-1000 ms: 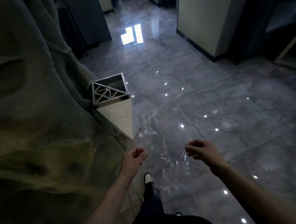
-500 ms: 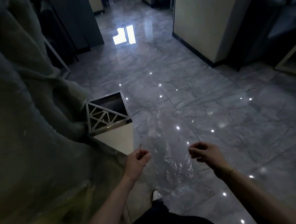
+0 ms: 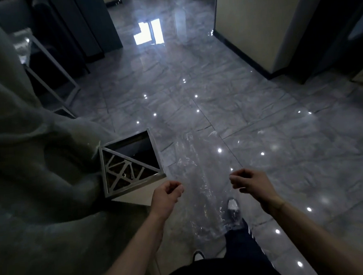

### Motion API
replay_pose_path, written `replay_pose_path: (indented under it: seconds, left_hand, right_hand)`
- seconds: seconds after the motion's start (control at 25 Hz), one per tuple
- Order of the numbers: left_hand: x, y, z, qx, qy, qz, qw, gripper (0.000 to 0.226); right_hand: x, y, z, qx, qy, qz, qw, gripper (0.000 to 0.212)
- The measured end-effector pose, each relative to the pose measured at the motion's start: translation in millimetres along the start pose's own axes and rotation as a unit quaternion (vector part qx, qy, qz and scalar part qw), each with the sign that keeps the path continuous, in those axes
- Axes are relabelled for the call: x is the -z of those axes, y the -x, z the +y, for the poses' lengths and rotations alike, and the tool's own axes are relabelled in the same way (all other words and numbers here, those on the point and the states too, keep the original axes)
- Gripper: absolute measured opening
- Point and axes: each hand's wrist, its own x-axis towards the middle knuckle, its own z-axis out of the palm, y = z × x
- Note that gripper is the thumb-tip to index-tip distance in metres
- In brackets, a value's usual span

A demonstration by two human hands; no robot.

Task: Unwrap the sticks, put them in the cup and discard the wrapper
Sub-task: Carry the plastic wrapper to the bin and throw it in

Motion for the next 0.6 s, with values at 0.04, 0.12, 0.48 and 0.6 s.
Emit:
replay_pose_path:
  seconds: [0.04, 0.12, 0.48, 0.6]
  left_hand:
    - [-2.7, -14.1, 5.8, -0.001, 0.001, 0.005, 1.000, 0.013]
    - [-10.8, -41.3, 18.4, -0.001, 0.004, 0.019, 1.000, 0.011]
    - [-65.7, -145.9, 90.2, 0.026, 0.078, 0.104, 0.991, 0.006]
    - [-72.7, -164.6, 103.3, 0.045, 0.096, 0.130, 0.986, 0.009]
  right_hand:
    - [3.4, -17.8, -6.5, -0.001, 0.005, -0.012, 1.000, 0.007]
    - [11.2, -54.3, -19.6, -0.002, 0.010, -0.027, 1.000, 0.008]
    - [66.6, -202.0, -106.6, 0.005, 0.047, -0.097, 0.994, 0.012]
    - [72.1, -236.5, -130.1, 0.006, 0.059, -0.130, 0.990, 0.004]
